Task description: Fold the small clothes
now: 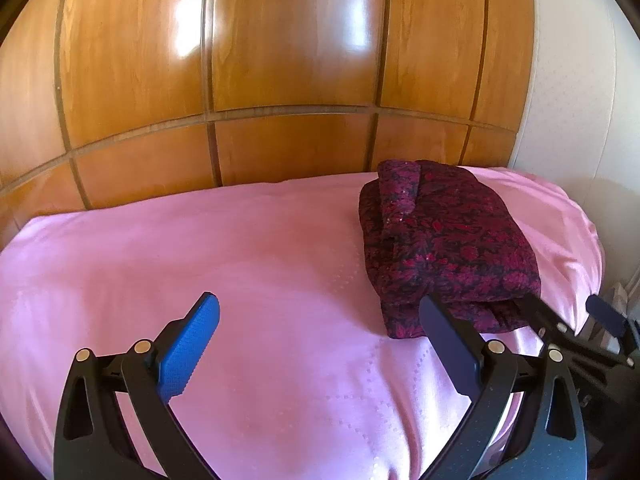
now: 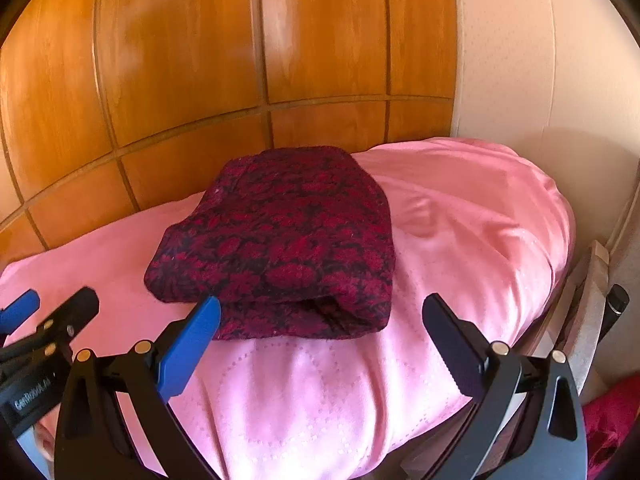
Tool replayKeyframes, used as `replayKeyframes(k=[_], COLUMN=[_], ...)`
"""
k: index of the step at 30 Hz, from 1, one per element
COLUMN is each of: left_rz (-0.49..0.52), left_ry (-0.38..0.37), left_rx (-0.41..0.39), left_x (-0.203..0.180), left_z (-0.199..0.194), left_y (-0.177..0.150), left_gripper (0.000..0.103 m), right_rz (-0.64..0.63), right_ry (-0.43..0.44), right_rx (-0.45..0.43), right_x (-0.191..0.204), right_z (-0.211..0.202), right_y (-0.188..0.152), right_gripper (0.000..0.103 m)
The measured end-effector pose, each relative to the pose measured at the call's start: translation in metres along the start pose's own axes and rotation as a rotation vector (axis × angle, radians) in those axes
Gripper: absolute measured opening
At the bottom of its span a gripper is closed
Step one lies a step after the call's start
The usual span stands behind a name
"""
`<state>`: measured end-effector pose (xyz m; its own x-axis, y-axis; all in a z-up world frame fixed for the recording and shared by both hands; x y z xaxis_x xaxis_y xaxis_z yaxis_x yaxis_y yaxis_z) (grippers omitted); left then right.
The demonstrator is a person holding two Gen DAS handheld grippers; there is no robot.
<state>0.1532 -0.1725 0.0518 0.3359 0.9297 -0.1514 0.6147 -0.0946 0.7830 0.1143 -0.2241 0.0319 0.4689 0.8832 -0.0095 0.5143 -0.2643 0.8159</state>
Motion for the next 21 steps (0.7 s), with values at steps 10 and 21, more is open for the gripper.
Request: replayKeyframes(k=[10, 21], left_rz=[0.014, -0.014], left_ry=[-0.006, -0.004], left_rx=[-0.034, -0.047], left_x=[-0.008, -0.002], left_z=[-0.009, -0.015], left_y=[0.0, 0.003], left_gripper=[0.099, 0.099], right_rz=[0.01, 0.009], right_ry=[0.009, -0.006], right_rx=[-0.009, -0.012], right_x=[0.0, -0.007], right_z=[-0.006, -0.005], right_y=[0.002, 0.001], right_gripper=[0.101, 0.101])
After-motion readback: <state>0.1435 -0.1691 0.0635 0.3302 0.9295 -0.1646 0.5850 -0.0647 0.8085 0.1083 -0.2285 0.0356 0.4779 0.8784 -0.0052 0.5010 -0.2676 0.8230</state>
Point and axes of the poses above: each gripper's, at about its wrist camera, not at the fingertips, and z roughly the way its jaws point, x to its left, y to its top, the point moved 2 cm from there along z, roughly the way its jaws point, and after that the axes turned 8 degrees about -y, right-handed, at the moved point
